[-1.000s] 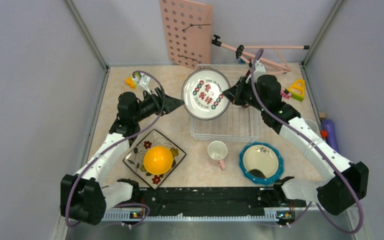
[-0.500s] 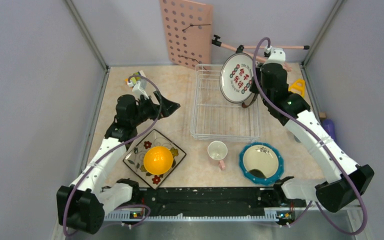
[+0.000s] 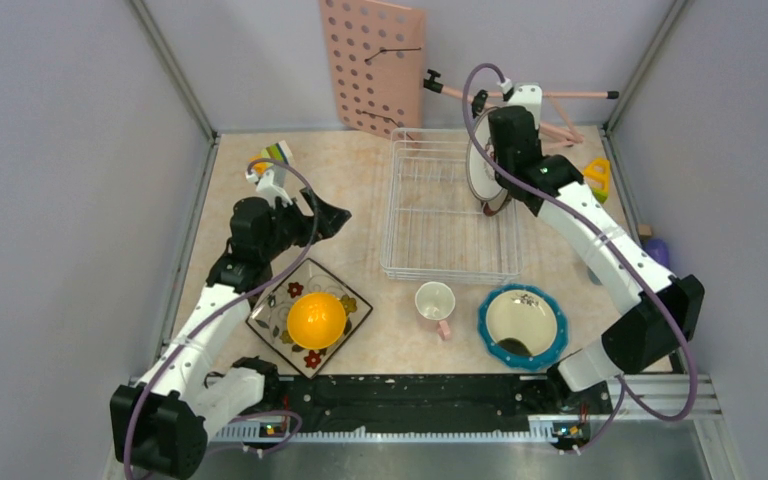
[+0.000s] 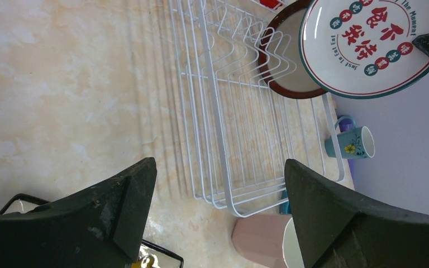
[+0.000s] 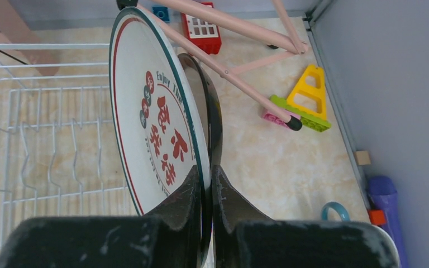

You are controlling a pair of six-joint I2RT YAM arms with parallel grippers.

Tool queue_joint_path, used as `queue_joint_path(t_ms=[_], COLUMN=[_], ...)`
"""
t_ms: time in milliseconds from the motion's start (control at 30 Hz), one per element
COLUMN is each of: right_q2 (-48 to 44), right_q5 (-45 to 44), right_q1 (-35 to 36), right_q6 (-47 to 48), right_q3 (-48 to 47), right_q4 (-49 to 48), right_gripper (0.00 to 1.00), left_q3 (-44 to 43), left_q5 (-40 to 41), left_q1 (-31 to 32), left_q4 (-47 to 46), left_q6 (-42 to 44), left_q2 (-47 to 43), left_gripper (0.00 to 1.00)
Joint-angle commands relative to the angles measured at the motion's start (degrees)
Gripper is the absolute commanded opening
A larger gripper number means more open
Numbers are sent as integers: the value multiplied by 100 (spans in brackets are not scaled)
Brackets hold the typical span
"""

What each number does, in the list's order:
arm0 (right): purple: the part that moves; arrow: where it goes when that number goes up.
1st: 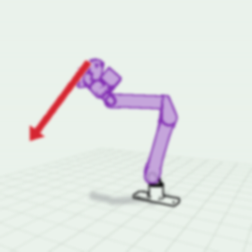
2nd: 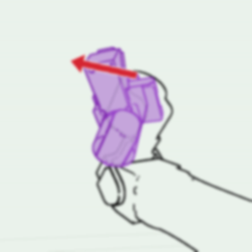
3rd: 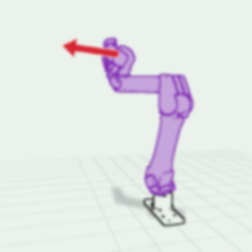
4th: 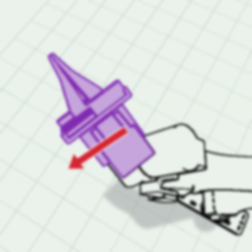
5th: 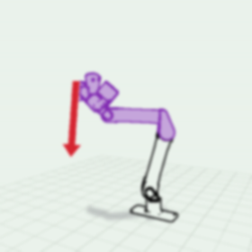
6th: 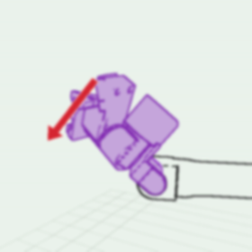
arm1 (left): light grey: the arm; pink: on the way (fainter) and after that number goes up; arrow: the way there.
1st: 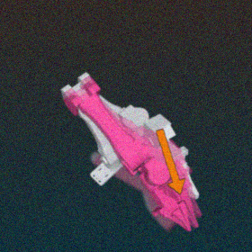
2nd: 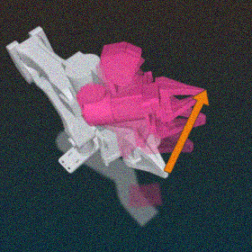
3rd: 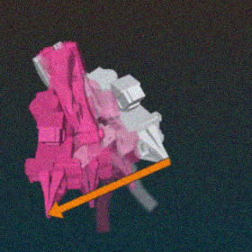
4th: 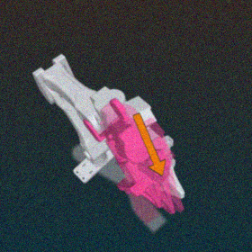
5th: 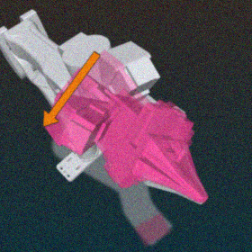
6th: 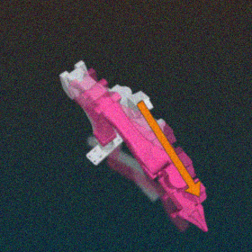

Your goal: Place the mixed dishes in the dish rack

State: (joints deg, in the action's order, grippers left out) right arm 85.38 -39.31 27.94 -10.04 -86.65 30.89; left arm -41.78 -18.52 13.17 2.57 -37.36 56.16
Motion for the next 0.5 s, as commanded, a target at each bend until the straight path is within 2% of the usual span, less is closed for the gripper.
queue_joint_path(t_ms=[0, 267, 467], right_q2=[196, 729, 996], right_q5=[-707, -1339, -1439], right_q1=[94, 264, 290], right_q6=[282, 563, 630], right_q3=[-599, -761, -643], right_q4=[-126, -126, -179], right_gripper=[0, 0, 0], left_q3=[-165, -135, -154], left_q5=[166, 185, 276], left_q1=[1, 1, 1], left_q4=[-9, -92, -79], left_q6=[30, -3, 89], left_q2=[148, 227, 278], left_gripper=[89, 88, 88])
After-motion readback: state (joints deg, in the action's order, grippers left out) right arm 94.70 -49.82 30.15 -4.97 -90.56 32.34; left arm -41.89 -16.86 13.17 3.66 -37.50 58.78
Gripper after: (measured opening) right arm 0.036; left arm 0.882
